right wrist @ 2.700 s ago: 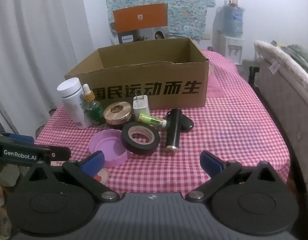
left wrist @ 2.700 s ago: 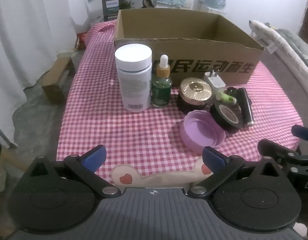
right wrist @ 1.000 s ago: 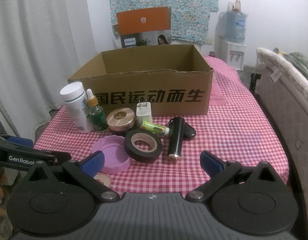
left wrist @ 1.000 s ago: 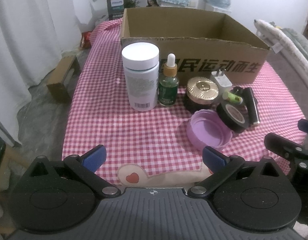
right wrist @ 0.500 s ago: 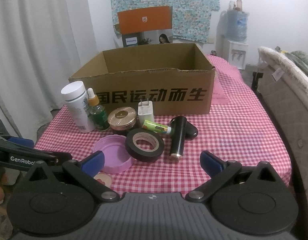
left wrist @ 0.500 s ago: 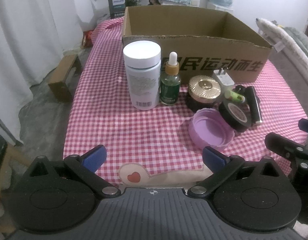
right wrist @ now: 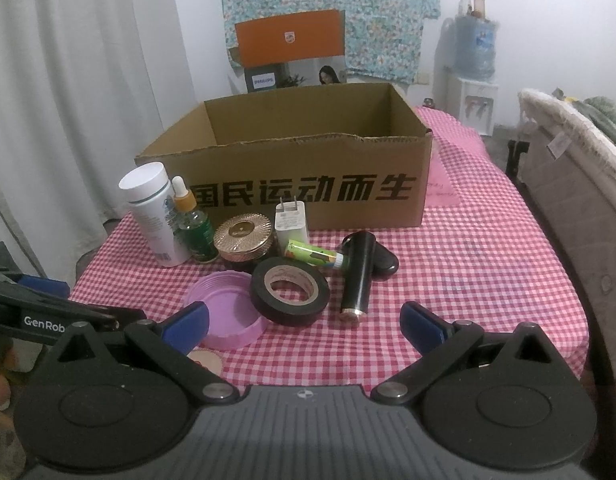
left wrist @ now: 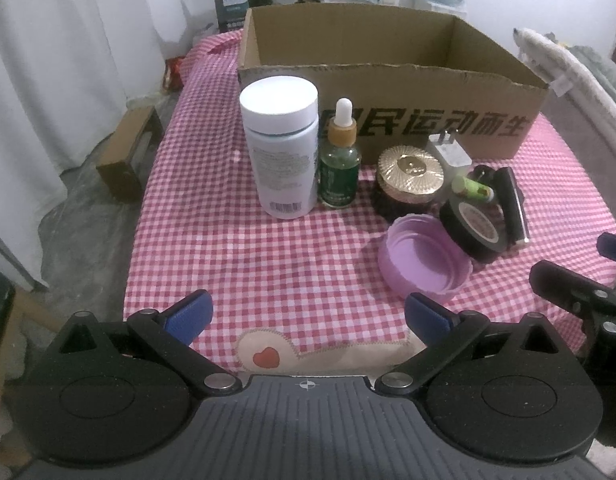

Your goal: Organize rigid objects

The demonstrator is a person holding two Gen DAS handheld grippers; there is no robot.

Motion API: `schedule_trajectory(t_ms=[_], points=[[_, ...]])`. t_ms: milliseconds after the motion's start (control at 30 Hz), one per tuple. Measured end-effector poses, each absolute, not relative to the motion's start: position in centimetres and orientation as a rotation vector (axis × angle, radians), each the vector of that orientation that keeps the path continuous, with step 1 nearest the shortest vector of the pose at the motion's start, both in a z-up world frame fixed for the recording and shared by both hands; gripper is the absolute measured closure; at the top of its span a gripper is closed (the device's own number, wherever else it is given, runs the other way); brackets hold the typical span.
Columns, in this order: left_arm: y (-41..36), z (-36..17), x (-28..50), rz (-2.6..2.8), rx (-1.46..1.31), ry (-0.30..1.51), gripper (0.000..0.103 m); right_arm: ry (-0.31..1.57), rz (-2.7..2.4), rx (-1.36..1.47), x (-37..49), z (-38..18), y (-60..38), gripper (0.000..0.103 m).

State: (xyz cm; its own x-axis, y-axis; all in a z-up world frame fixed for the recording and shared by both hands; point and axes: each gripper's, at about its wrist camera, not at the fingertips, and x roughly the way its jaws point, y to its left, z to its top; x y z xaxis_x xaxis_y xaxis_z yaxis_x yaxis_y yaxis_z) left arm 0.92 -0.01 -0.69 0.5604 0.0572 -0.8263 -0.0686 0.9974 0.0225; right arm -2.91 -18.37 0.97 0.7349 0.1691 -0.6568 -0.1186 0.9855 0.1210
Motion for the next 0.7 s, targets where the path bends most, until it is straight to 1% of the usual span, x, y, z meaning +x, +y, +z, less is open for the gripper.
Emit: schedule_trajectory(t_ms=[300,533,633,700], points=[[-0.8,-0.9,1.9,0.054,0.014,0.970,0.000,0.743,0.156,0.106,-2.1,0.3,-19.1,0.000],[-1.7,1.0,2.4,-0.072,0.020,0.818,0.000,0.694,0.135,0.170,-1.4,0.7,-21.6,0.001],[-2.1,2.0,3.0,-0.159,-0.008,0.748,0.000,0.665,0.143,0.221,-1.0,1.1,-23.4,0.002],[-2.8,2.6,3.6,-0.208,-0.006,0.725,0.002,0.662,0.159,0.264,-0.5,1.2,-24.6,0.009]])
